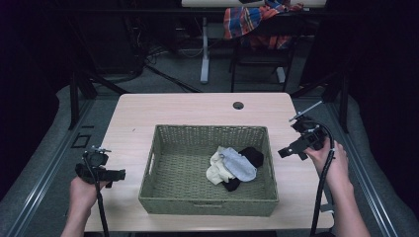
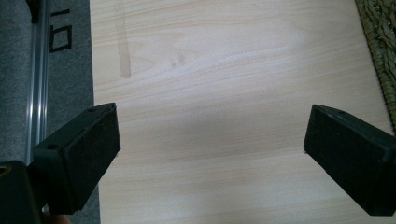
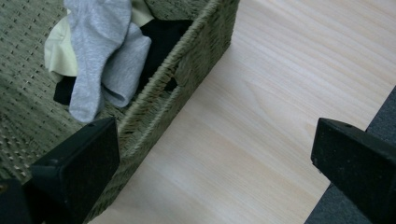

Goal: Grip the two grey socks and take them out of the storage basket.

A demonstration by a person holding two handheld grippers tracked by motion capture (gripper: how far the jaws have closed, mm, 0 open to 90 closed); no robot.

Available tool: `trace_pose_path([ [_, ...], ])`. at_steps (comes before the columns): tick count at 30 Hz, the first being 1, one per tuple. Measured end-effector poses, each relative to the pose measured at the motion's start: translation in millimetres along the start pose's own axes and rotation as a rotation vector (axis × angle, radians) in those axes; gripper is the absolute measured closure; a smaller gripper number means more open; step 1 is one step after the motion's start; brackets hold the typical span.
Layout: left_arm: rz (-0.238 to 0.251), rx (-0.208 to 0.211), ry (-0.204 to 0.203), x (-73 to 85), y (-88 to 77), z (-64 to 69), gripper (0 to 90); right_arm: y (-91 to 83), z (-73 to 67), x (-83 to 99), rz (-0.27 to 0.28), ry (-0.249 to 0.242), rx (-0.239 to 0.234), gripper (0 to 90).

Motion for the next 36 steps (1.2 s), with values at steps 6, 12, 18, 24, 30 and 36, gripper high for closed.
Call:
trace_pose_path([
  [6,0.000,0.002,0.001,-0.1,0.0,0.3,3.8,-6.4,-14.2,-12.5,-0.016,-0.042,0.000,1.1],
  [12,0.000,0.002,-0.002,-0.1,0.5,-0.2,3.8,-19.6,-44.4,-38.3,0.013,-0.134,0.007,1.2],
  [18,0.001,0.003,-0.004,-0.1,0.6,-0.3,3.9,-18.5,-70.6,-59.6,0.014,-0.197,-0.018,1.1],
  [24,0.002,0.003,-0.004,-0.1,0.8,-0.5,3.9,-3.6,-87.8,-73.2,-0.015,-0.227,-0.030,0.4],
  [30,0.002,0.003,-0.003,-0.2,0.6,-0.3,3.9,7.0,-97.2,-80.9,-0.043,-0.250,-0.031,0.0],
  [36,0.001,0.005,-0.001,-0.2,0.7,0.1,3.9,21.5,-107.9,-90.0,-0.075,-0.272,-0.027,0.0],
])
Point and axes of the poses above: each handheld gripper's, and its own axes: y roughly forward along the jaws, x roughly out of its underside, z roughly to its right, the point moved 10 cm from there along y, roughly forward along the jaws, and after that the axes turned 12 degrees about -z, right-handed, at the moved point
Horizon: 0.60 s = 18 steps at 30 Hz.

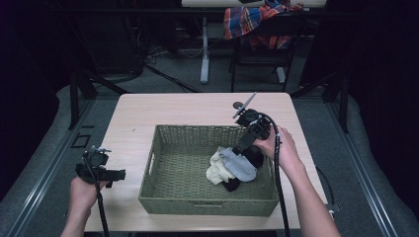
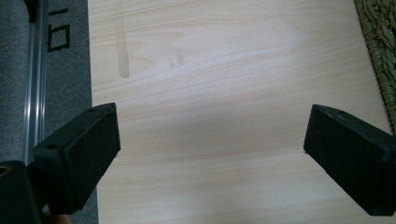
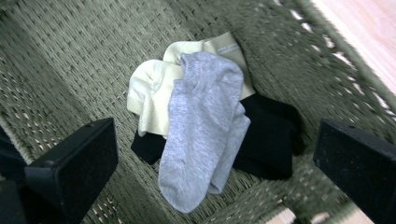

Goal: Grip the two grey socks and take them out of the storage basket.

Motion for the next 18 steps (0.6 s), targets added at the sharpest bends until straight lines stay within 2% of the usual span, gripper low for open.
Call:
trace_pose_path([
  [3,-0.002,0.002,0.003,0.1,-0.3,0.4,3.9,13.9,-6.0,-5.3,-0.052,-0.034,0.027,16.2],
  [4,-0.002,0.002,0.003,0.1,-0.3,0.4,3.9,17.5,-7.6,-5.9,-0.056,-0.041,0.030,13.9],
  [7,0.001,0.001,0.004,-0.2,-0.6,0.1,3.9,31.0,-10.1,-5.8,-0.086,-0.057,0.061,23.4],
  [9,0.000,0.002,0.005,-0.2,-0.4,0.1,3.9,34.9,-10.8,-6.2,-0.083,-0.052,0.065,24.9],
  [10,-0.001,0.002,0.005,-0.1,-0.5,0.2,3.9,40.2,-11.7,-5.1,-0.106,-0.059,0.070,26.9],
  [12,0.001,0.004,0.005,-0.1,-0.9,0.5,3.9,49.1,-10.6,-3.0,-0.145,-0.072,0.092,35.6],
  [16,0.001,0.006,0.006,-0.3,-0.5,0.7,3.9,55.9,-7.1,-2.4,-0.167,-0.072,0.094,40.6],
  [18,0.001,0.009,0.006,-0.3,-0.6,1.0,3.9,63.8,-4.9,-2.4,-0.188,-0.084,0.119,47.9],
])
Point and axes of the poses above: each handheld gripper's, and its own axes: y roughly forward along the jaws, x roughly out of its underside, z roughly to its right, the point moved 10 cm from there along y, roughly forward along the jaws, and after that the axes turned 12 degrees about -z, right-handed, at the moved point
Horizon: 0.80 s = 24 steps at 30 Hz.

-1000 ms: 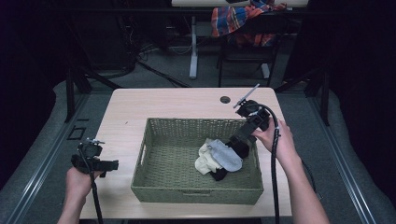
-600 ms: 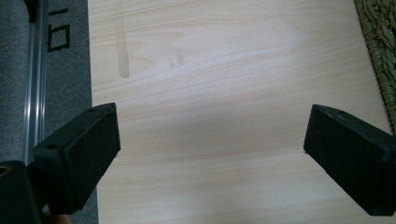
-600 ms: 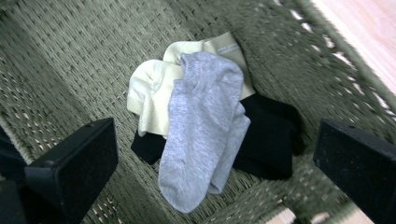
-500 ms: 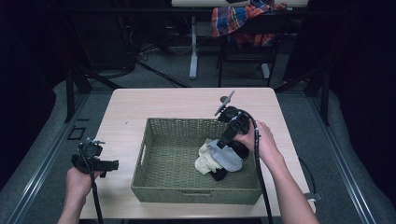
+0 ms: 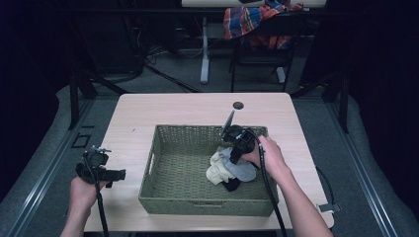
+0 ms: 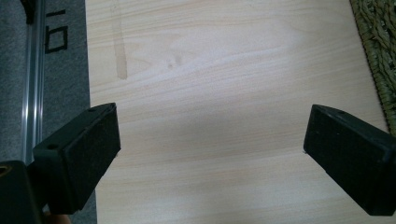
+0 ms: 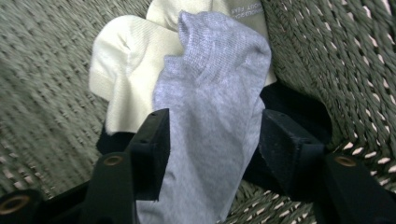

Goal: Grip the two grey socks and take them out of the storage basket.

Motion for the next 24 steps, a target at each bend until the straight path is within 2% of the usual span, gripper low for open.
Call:
trace_pose_path([
  [2,0.001,0.000,0.000,-0.1,0.0,0.1,3.9,2.7,-1.8,-1.9,0.008,-0.010,0.003,56.8],
  [8,0.003,0.002,-0.001,-0.1,-0.2,-0.1,3.9,13.3,-4.3,-2.4,-0.039,-0.025,0.017,57.7],
  [12,0.003,0.004,0.001,-0.1,-0.5,0.5,4.0,16.5,-5.3,-3.2,-0.054,-0.030,0.040,70.9],
  [13,0.002,0.008,0.001,0.1,-1.0,0.5,3.9,15.6,-5.4,-2.1,-0.053,-0.024,0.021,77.6],
  [18,0.005,0.007,-0.002,-0.1,-0.7,0.0,3.9,9.5,-4.9,0.2,-0.022,-0.003,-0.012,85.7],
  [24,0.005,0.008,-0.002,-0.2,-0.6,0.1,3.9,-2.8,-3.7,2.9,0.011,0.014,-0.029,86.0],
])
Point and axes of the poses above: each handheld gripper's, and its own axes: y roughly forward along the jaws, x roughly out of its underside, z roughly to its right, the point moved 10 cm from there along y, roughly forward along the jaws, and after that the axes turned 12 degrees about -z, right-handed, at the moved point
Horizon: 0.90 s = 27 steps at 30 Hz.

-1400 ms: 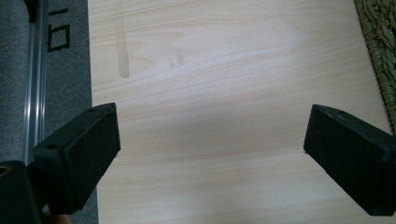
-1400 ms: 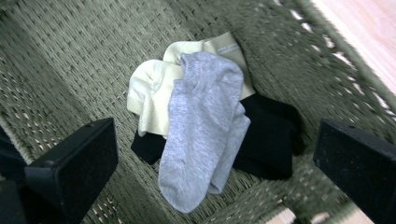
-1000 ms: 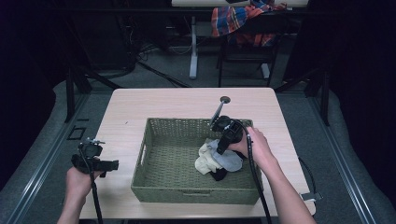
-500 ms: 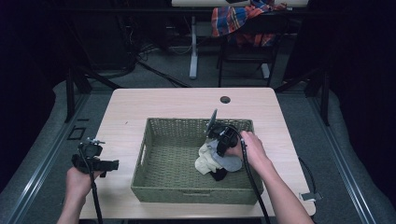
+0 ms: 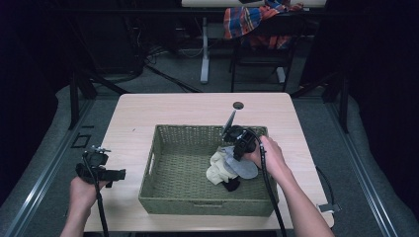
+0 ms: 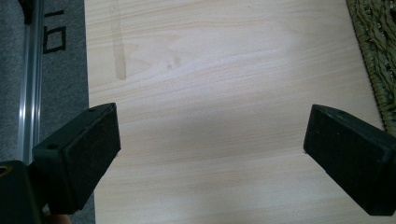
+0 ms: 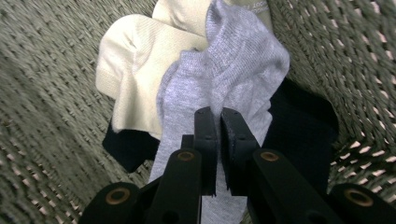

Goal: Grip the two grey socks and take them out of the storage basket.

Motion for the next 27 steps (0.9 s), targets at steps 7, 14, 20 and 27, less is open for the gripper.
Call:
trace_pose_path([
  [7,0.000,0.001,0.000,0.0,0.1,0.4,3.9,-17.7,4.2,4.2,0.041,0.017,0.005,86.0],
  [14,-0.002,-0.001,0.001,-0.1,0.3,0.9,3.9,-29.1,7.0,7.7,0.056,0.030,0.001,86.0],
  [20,-0.001,-0.001,0.001,0.0,-0.1,1.5,3.9,-40.4,6.9,10.4,0.074,0.045,-0.005,86.0],
  [27,0.004,-0.002,-0.001,-0.1,-0.8,1.4,3.9,-54.8,5.6,15.0,0.081,0.041,0.007,86.0],
])
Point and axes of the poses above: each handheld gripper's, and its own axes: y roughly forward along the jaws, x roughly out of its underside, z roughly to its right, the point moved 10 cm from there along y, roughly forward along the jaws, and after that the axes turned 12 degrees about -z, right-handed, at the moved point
